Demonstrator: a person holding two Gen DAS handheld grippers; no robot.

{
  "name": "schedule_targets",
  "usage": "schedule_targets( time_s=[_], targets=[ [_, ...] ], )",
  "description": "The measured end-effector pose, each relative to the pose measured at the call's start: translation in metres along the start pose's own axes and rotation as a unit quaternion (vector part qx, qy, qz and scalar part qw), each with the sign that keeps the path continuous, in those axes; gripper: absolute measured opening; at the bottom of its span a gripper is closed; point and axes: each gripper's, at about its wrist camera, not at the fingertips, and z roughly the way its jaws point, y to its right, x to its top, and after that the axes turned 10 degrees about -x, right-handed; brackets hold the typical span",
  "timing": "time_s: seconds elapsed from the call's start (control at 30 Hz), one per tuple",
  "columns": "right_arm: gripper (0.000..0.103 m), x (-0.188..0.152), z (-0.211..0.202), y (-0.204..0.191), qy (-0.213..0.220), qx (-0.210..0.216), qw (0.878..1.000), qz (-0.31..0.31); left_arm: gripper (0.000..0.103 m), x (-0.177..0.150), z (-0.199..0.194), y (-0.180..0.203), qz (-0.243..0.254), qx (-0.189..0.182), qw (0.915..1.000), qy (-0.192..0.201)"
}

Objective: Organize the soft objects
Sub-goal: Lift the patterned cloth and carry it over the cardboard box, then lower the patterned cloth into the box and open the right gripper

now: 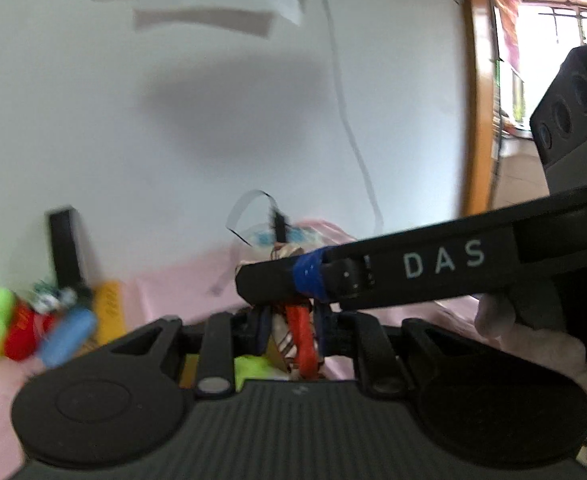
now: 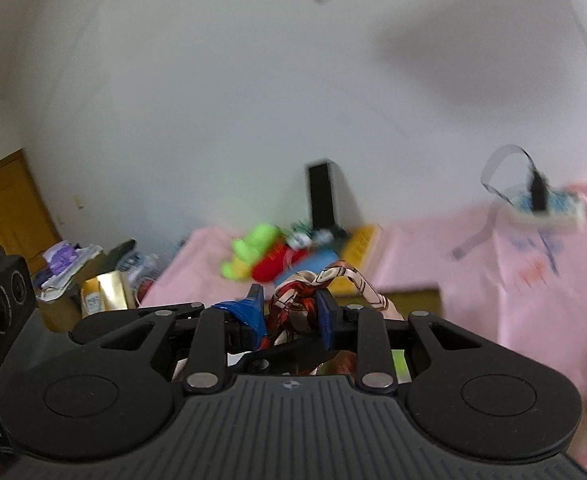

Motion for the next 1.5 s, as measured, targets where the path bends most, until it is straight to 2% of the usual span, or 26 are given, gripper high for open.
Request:
schedule_targets(
  time_s=[0.13,0.23,0.43,0.6,0.7,0.77,0.83,0.9,0.97,1.13,1.3,1.5],
  targets=[
    [0.010,0.009,0.026,-0.009,0.013,0.020,1.000,-0.019,0.015,0.003,0.004,-0.021,-0.006,0.038,0.9991,0.015],
    [0.010,0.004,0.050,-0.010,0.005,0.018,0.999,-0.034,0.015,-0.004,0.018,-0.036,-0.027,0.054,0.9982,0.004],
    [0.010,-0.024,0.089,-0.002,-0.046,-0.017,0.998,-0.050,0.015,-0.037,0.057,-0.057,-0.062,0.059,0.9941,-0.068],
    [0.010,-0.044,0.113,0.008,-0.085,-0.044,0.994,-0.055,0.017,-0.060,0.086,-0.069,-0.086,0.053,0.9855,-0.136],
    [0.010,-0.051,0.118,0.012,-0.102,-0.058,0.992,-0.055,0.024,-0.068,0.097,-0.076,-0.102,0.040,0.9806,-0.163],
    [0.010,-0.053,0.122,0.014,-0.111,-0.065,0.990,-0.052,0.034,-0.072,0.103,-0.079,-0.107,0.035,0.9784,-0.174],
    [0.010,-0.055,0.128,0.017,-0.127,-0.081,0.987,-0.048,0.039,-0.076,0.110,-0.082,-0.108,0.035,0.9759,-0.187],
    [0.012,-0.058,0.135,0.021,-0.150,-0.094,0.983,-0.040,0.042,-0.078,0.112,-0.084,-0.110,0.028,0.9749,-0.192],
    [0.009,-0.058,0.138,0.029,-0.168,-0.090,0.982,-0.014,0.053,-0.077,0.110,-0.083,-0.106,0.032,0.9752,-0.192],
    [0.012,-0.052,0.126,0.034,-0.162,-0.073,0.984,0.027,0.054,-0.077,0.101,-0.086,-0.112,0.029,0.9739,-0.195],
    [0.012,-0.049,0.116,0.036,-0.148,-0.087,0.984,0.039,0.054,-0.076,0.094,-0.083,-0.119,0.036,0.9727,-0.196],
    [0.012,-0.045,0.099,0.038,-0.129,-0.113,0.984,0.043,0.054,-0.069,0.087,-0.076,-0.117,0.063,0.9704,-0.202]
  ],
)
